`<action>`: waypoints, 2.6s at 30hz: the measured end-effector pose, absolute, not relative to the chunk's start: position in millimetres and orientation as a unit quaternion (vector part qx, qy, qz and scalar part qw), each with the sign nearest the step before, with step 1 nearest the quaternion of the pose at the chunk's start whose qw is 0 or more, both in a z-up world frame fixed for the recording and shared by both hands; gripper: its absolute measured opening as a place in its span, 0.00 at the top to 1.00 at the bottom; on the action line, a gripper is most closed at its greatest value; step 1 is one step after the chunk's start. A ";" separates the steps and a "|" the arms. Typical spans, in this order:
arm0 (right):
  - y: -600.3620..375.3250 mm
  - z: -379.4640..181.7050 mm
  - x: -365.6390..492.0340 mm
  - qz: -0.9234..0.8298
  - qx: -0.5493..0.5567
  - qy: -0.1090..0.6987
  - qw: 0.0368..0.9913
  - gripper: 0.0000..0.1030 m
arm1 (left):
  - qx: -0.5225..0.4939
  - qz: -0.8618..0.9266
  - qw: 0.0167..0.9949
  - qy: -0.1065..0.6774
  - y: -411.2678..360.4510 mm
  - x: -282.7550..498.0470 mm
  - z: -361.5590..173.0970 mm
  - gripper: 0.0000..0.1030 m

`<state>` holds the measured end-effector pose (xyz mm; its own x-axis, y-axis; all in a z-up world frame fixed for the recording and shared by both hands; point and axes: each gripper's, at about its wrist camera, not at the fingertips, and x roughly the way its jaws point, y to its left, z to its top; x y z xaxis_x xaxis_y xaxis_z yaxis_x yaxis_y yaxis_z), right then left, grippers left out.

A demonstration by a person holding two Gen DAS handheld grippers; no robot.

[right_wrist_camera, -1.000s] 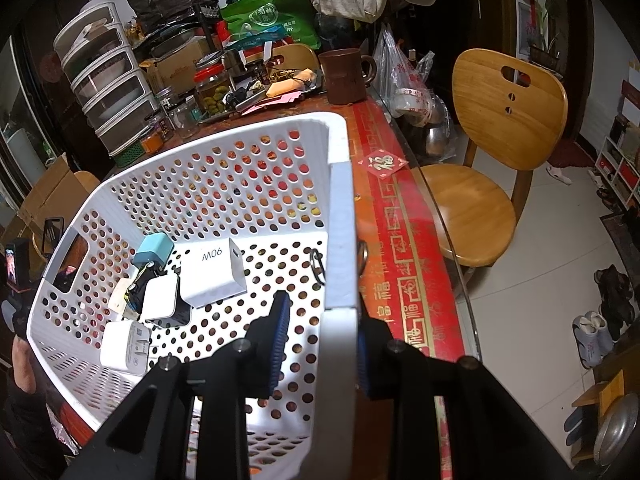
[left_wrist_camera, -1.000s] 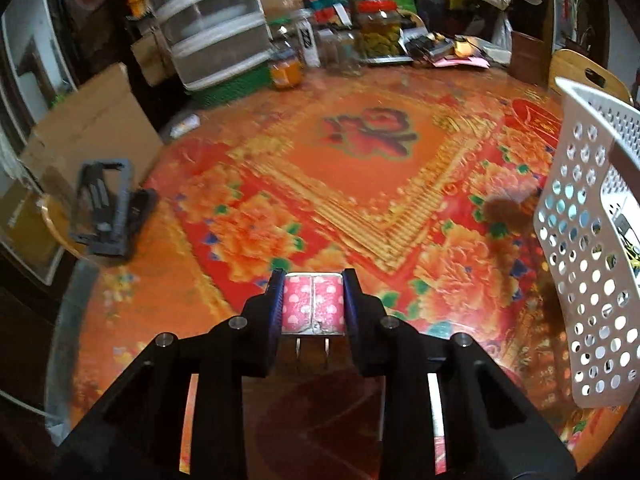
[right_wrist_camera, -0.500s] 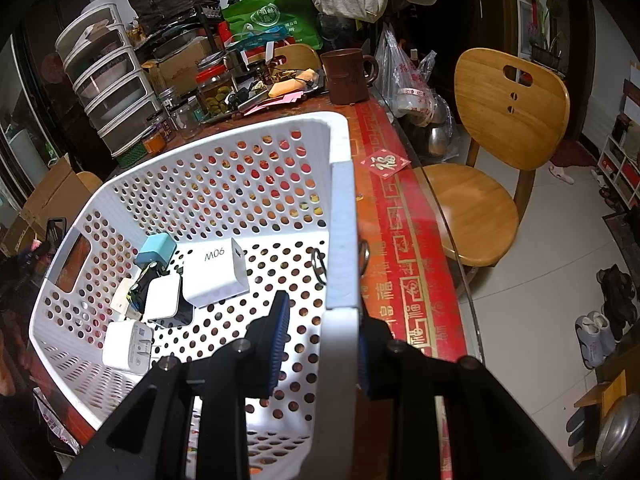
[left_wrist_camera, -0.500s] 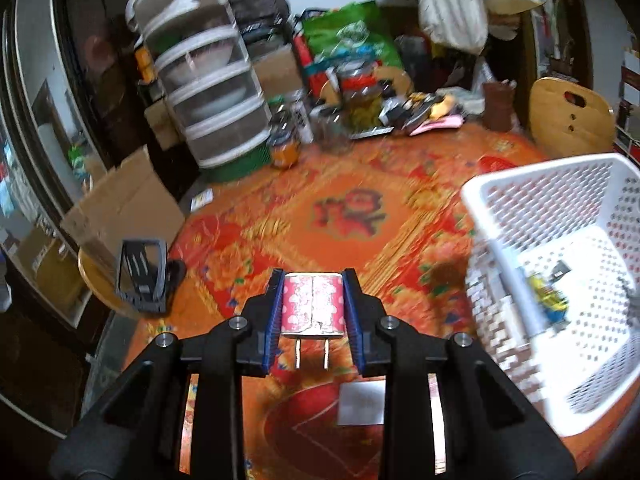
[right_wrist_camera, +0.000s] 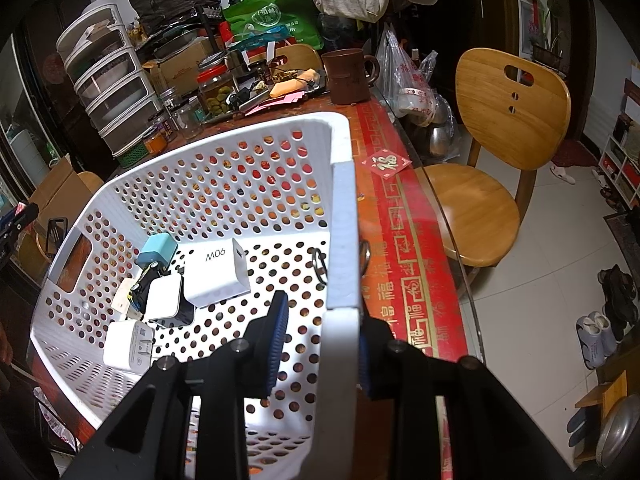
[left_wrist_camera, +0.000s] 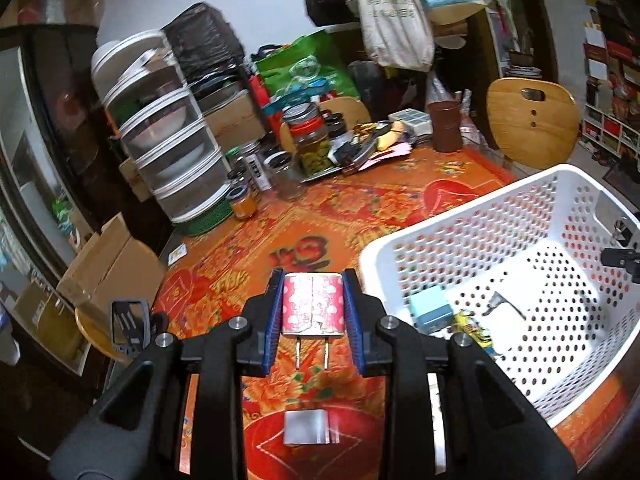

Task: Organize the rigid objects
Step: 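Carry the pink plug charger into the basket and open the left tool, then grasp the last white square charger with the left tool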

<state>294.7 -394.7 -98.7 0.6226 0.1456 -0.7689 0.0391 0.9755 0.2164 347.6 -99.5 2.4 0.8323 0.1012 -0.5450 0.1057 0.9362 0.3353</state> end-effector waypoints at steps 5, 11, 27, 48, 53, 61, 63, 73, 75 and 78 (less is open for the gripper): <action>-394.3 -98.8 294.8 0.031 0.107 0.433 0.894 0.71 | 0.201 -0.025 0.937 0.286 -134.9 342.6 1.7 0.75; -393.9 -98.9 294.7 0.031 0.108 0.432 0.895 0.71 | 0.225 -0.059 0.922 0.308 -178.2 345.2 -17.3 0.75; -392.8 -98.0 295.7 0.034 0.109 0.431 0.895 0.70 | 0.265 -0.101 0.891 0.355 -234.1 352.1 -68.7 0.76; -391.6 -97.4 296.8 0.036 0.110 0.430 0.895 0.69 | 0.088 -0.092 0.944 0.304 -86.0 312.1 -22.5 0.08; -392.0 -98.3 296.1 0.036 0.110 0.431 0.895 0.69 | 0.044 -0.016 0.956 0.288 1.3 297.4 -20.9 0.01; -392.1 -98.3 296.3 0.036 0.110 0.430 0.895 0.68 | 0.016 0.008 0.902 0.431 55.6 329.5 -136.7 0.01; -392.3 -98.4 296.0 0.036 0.110 0.431 0.895 0.69 | 0.011 0.000 0.896 0.445 52.9 334.1 -153.0 0.01; -391.2 -98.5 297.1 0.035 0.109 0.430 0.895 0.69 | 0.028 -0.001 0.890 0.456 32.3 346.7 -178.6 0.06; -392.3 -98.8 297.2 0.035 0.109 0.431 0.895 0.69 | 0.023 -0.001 0.891 0.453 32.1 349.0 -177.3 0.14; -393.0 -99.0 296.4 0.035 0.107 0.432 0.895 0.69 | 0.016 -0.011 0.894 0.447 30.8 350.6 -175.4 0.45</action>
<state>296.4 -393.0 -99.0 0.6243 0.1558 -0.7655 0.0292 0.9746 0.2222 350.6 30.8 -175.4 0.5994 -0.0050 -0.8005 0.0343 0.9992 0.0194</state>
